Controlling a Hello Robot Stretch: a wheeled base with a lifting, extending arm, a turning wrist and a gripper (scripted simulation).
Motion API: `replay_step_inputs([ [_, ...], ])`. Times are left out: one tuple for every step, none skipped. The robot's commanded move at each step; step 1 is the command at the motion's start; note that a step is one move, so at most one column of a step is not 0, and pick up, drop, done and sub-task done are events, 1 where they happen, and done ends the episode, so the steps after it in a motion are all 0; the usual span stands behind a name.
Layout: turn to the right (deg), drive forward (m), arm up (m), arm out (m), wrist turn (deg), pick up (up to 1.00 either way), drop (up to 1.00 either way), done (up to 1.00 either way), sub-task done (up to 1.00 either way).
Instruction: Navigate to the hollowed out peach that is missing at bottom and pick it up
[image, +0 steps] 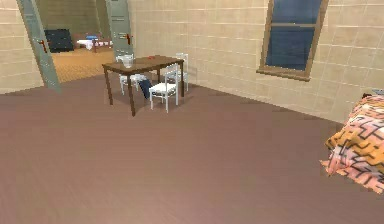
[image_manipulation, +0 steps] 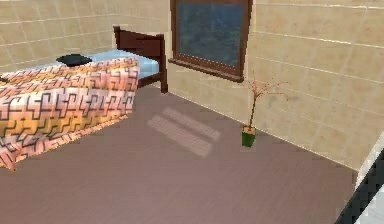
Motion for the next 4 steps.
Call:
replay_step_inputs([
  [0.0, 0.4, 0.0, 0.0, 0.0, 0.0, 0.0, 0.0, 0.0],
  [-33.0, 0.0, 0.0, 0.0, 0.0, 0.0, 0.0, 0.0, 0.0],
  [0.0, 1.0, 0.0, 0.0, 0.0, 0.0, 0.0, 0.0, 0.0],
  [-3.0, 0.0, 0.0, 0.0, 0.0, 0.0, 0.0, 0.0, 0.0],
])
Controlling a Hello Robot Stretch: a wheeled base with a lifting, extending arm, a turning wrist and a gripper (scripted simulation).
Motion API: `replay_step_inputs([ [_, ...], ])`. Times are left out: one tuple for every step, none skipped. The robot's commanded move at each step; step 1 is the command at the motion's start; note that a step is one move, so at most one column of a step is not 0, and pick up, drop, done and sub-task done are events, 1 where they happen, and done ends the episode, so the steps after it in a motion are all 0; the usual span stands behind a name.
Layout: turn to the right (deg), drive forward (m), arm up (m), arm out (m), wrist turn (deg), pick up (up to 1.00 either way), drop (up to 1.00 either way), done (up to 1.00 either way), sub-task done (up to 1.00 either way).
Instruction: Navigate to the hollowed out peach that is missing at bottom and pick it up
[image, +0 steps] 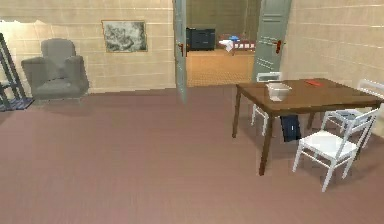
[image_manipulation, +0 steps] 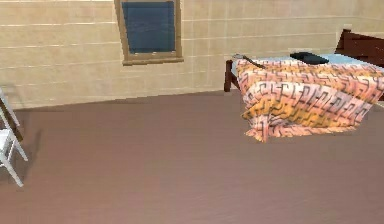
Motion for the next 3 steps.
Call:
replay_step_inputs([
  [0.0, 1.0, 0.0, 0.0, 0.0, 0.0, 0.0, 0.0, 0.0],
  [0.0, 1.0, 0.0, 0.0, 0.0, 0.0, 0.0, 0.0, 0.0],
  [3.0, 0.0, 0.0, 0.0, 0.0, 0.0, 0.0, 0.0, 0.0],
])
